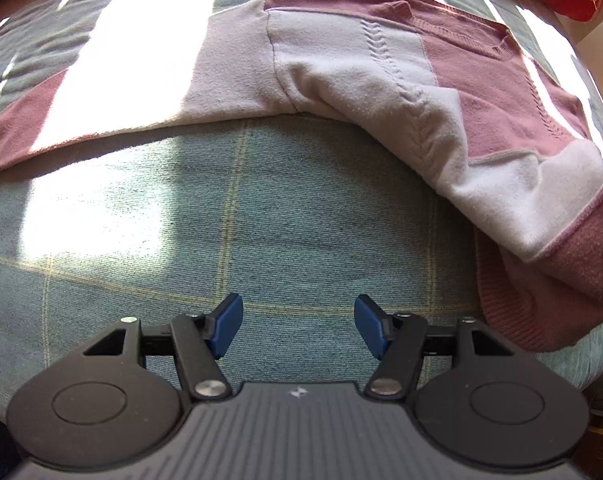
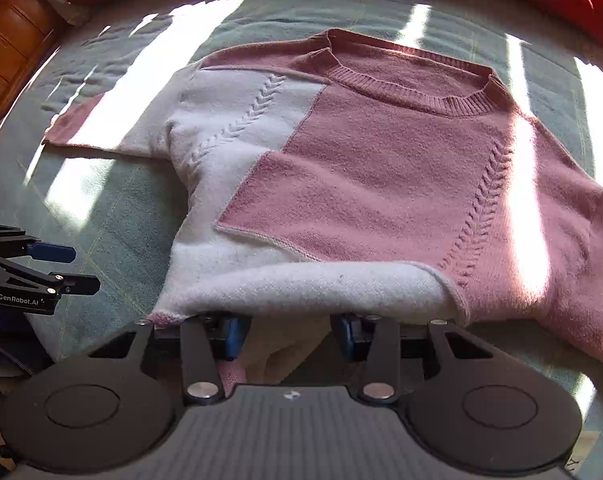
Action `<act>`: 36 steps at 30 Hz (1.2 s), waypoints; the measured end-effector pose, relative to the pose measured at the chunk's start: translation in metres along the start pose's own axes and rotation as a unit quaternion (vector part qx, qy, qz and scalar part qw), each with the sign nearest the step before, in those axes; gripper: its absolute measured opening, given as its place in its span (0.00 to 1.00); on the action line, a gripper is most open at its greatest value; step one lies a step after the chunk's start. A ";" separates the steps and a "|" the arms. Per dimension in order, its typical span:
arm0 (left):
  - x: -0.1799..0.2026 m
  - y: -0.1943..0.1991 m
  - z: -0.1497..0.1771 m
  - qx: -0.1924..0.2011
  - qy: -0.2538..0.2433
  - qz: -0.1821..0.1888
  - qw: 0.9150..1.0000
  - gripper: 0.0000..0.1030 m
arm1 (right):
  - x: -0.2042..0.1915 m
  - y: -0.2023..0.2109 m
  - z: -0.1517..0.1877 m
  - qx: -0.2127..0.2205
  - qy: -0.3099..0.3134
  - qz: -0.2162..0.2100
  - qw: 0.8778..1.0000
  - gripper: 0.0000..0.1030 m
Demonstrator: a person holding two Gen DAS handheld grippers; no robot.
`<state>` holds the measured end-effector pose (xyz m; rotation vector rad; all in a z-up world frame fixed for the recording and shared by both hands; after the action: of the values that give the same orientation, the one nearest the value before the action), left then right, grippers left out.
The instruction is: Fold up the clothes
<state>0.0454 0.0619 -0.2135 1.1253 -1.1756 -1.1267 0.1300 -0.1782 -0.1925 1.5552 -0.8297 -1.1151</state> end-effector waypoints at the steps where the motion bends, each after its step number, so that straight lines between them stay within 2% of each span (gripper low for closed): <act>1: -0.002 0.001 0.003 0.002 0.005 0.001 1.000 0.61 | -0.001 0.002 -0.008 0.004 0.004 -0.001 1.000 0.47; 11: -0.003 0.000 0.021 0.013 0.049 0.003 0.999 0.61 | 0.020 -0.004 -0.081 0.061 -0.005 0.004 0.998 0.47; 15: 0.020 0.002 0.024 0.020 0.029 0.013 0.999 0.61 | 0.034 -0.010 -0.101 0.062 -0.014 0.013 0.998 0.47; 18: 0.046 0.003 0.023 0.023 0.003 0.023 0.999 0.61 | 0.037 0.009 -0.098 0.080 -0.009 -0.006 0.997 0.48; 22: 0.067 -0.001 0.028 0.018 -0.018 0.017 1.000 0.61 | 0.043 0.044 -0.069 0.100 0.002 -0.019 0.995 0.52; 25: 0.081 -0.005 0.031 0.014 -0.032 0.010 0.999 0.61 | 0.055 0.061 -0.033 0.102 0.006 -0.013 0.995 0.52; 28: 0.077 -0.005 0.035 0.008 -0.037 -0.019 0.999 0.61 | 0.068 0.071 0.012 0.099 -0.010 -0.021 0.995 0.52; 32: 0.076 0.012 0.029 0.021 -0.044 -0.056 0.997 0.61 | 0.080 0.068 0.077 0.088 -0.043 -0.024 0.995 0.53; 36: 0.103 0.051 0.011 0.059 -0.074 -0.054 0.994 0.61 | 0.080 0.045 0.135 0.060 -0.073 -0.032 0.995 0.57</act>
<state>0.0425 -0.0365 -0.1529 1.2253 -1.3232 -1.2546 0.0304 -0.3071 -0.1778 1.6232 -0.9665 -1.2566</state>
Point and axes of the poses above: each gripper's, at about its wrist camera, not at the fingertips, and y roughly against the way its jaws point, x to its right, z to its underside, the point moved 4 cm from there along -y, roughly the way its jaws point, and after that the axes turned 13 degrees about -x, right-handed, at the moved point
